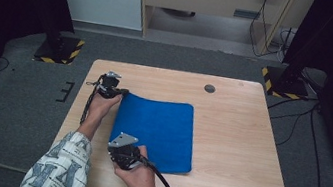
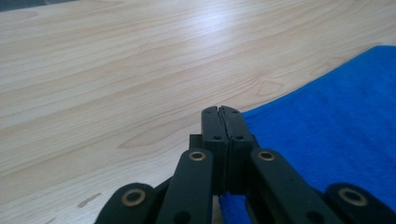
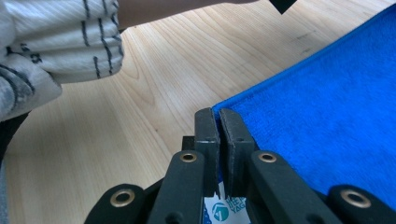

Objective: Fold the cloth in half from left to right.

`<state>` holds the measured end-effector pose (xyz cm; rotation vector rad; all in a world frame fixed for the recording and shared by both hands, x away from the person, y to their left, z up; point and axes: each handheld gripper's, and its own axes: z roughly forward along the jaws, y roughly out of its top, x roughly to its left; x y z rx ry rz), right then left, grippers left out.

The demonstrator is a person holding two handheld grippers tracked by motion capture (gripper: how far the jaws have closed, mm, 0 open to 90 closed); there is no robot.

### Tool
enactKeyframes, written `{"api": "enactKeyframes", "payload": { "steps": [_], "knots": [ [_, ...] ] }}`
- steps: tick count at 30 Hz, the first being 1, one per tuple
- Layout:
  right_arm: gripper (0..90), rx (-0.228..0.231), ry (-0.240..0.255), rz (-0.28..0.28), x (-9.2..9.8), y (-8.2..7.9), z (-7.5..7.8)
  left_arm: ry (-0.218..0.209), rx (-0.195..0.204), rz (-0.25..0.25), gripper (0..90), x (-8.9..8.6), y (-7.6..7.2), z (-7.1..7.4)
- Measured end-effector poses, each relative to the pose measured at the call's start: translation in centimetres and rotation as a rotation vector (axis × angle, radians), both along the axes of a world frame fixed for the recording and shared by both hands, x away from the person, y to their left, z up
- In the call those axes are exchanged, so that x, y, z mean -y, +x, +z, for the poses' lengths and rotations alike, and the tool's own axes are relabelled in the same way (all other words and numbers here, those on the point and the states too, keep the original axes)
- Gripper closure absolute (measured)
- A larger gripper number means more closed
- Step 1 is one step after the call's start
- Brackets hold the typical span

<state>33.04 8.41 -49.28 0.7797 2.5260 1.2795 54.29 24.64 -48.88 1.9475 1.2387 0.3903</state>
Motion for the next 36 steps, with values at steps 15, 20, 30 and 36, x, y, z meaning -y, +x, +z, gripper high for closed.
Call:
{"api": "enactKeyframes", "payload": {
  "steps": [15, 20, 30, 36],
  "knots": [
    [86.8, -0.046, 0.090, -0.090, 7.8, -0.7, -0.1, -0.018, 0.008, -0.014, 89.1, 7.8, 0.1, 1.2],
    [86.7, -0.041, 0.107, -0.124, 10.4, -0.9, 0.3, -0.008, 0.005, -0.044, 89.1, 10.8, 0.5, 1.2],
    [86.5, -0.065, 0.091, -0.174, 15.0, -1.0, -0.3, -0.038, -0.015, -0.050, 89.0, 15.0, 1.2, -0.1],
    [86.5, -0.079, 0.092, -0.201, 16.8, -1.2, -0.6, -0.011, 0.006, -0.069, 89.0, 17.3, 1.2, 0.1]
  ]
}}
